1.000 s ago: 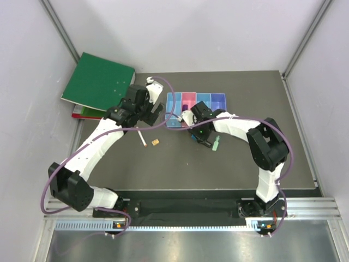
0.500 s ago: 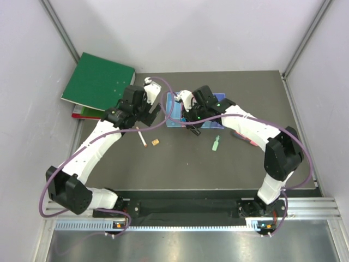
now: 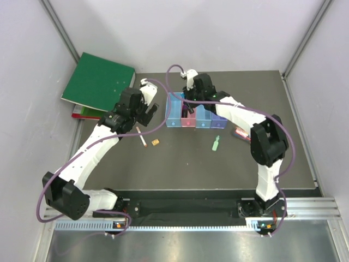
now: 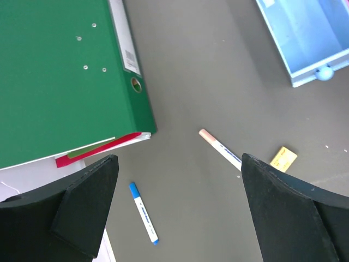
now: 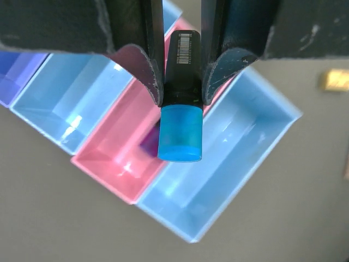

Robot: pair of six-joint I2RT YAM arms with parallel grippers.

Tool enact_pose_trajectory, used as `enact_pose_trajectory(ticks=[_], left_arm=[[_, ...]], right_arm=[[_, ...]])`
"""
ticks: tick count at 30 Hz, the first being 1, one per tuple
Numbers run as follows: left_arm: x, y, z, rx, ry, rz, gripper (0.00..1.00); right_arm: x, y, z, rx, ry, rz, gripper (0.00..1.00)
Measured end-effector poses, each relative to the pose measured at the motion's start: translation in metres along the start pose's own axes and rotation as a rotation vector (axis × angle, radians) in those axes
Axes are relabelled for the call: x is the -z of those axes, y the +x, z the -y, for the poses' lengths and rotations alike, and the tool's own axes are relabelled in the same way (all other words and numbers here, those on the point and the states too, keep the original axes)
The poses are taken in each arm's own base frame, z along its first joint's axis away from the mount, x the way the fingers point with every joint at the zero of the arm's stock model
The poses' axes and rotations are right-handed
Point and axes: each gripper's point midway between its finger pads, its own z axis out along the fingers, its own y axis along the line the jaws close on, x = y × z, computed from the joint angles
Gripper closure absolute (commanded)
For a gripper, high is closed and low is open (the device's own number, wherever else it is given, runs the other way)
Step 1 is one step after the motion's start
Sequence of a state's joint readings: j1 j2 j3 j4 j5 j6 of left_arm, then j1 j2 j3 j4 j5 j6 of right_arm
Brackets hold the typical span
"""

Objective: Sort the stationery into containers
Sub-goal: Place the pen in the storage box.

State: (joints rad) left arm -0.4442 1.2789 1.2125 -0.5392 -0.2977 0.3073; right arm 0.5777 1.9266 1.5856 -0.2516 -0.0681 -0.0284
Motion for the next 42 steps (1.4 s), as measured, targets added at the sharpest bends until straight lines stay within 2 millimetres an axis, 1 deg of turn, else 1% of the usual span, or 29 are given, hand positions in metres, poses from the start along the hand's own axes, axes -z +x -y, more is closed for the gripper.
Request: enact_pose_trajectory(ticks=[4,6,10,16,17,20,22,23,26,27,28,29,32,35,39,42], left_arm=[[-0.004,0.005,-0.001,-0.003,-0.018,-0.005,0.01],[-0.005,0.007,-0.001,-0.006,-0.019,-0.01,0.01],[-0.007,0.007,-0.001,-0.003,-0.023,-0.004,0.01],[-0.009,0.006,-0.002,0.002,-0.026,0.007,0.01],[-0.01,0.006,-0.001,0.002,-0.026,0.007,0.01],[-0.012,0.011,0.001,0.001,-0.021,-0.001,0.01],[-0.015,0.016,0.004,-0.001,-0.015,-0.008,0.01],[-0.016,0.019,0.006,-0.002,-0.011,-0.014,0.01],[-0.023,0.029,0.012,0.003,-0.004,-0.037,0.01],[-0.025,0.032,0.014,0.008,-0.001,-0.046,0.01],[-0.029,0.035,0.016,0.015,0.002,-0.056,0.01],[-0.033,0.038,0.018,0.028,0.005,-0.068,0.01],[-0.044,0.047,0.022,0.07,0.01,-0.1,0.01],[-0.053,0.056,0.024,0.115,0.002,-0.138,0.01],[-0.061,0.069,0.02,0.169,-0.027,-0.181,0.01],[-0.064,0.082,0.014,0.207,-0.057,-0.214,0.01]], right_arm=[[-0.028,0.013,0.032,-0.085,0.076,-0.005,1.0],[-0.04,0.019,0.041,-0.115,0.094,-0.004,1.0],[-0.047,0.024,0.048,-0.121,0.121,-0.004,1.0],[-0.056,0.031,0.051,-0.121,0.138,-0.017,0.99],[-0.057,0.032,0.052,-0.121,0.14,-0.019,0.9],[-0.06,0.037,0.052,-0.122,0.143,-0.029,0.72],[-0.06,0.037,0.052,-0.12,0.143,-0.031,0.65],[-0.06,0.037,0.052,-0.118,0.142,-0.03,0.59],[-0.06,0.038,0.05,-0.107,0.143,-0.033,0.51],[-0.06,0.038,0.05,-0.104,0.142,-0.033,0.5],[-0.06,0.037,0.05,-0.099,0.142,-0.032,0.46],[-0.058,0.036,0.05,-0.095,0.144,-0.03,0.41],[-0.05,0.031,0.051,-0.086,0.151,-0.022,0.41],[-0.034,0.019,0.052,-0.07,0.159,-0.009,0.4],[-0.005,-0.01,0.054,-0.031,0.171,0.042,0.38],[0.02,-0.03,0.054,0.036,0.179,0.075,0.37]])
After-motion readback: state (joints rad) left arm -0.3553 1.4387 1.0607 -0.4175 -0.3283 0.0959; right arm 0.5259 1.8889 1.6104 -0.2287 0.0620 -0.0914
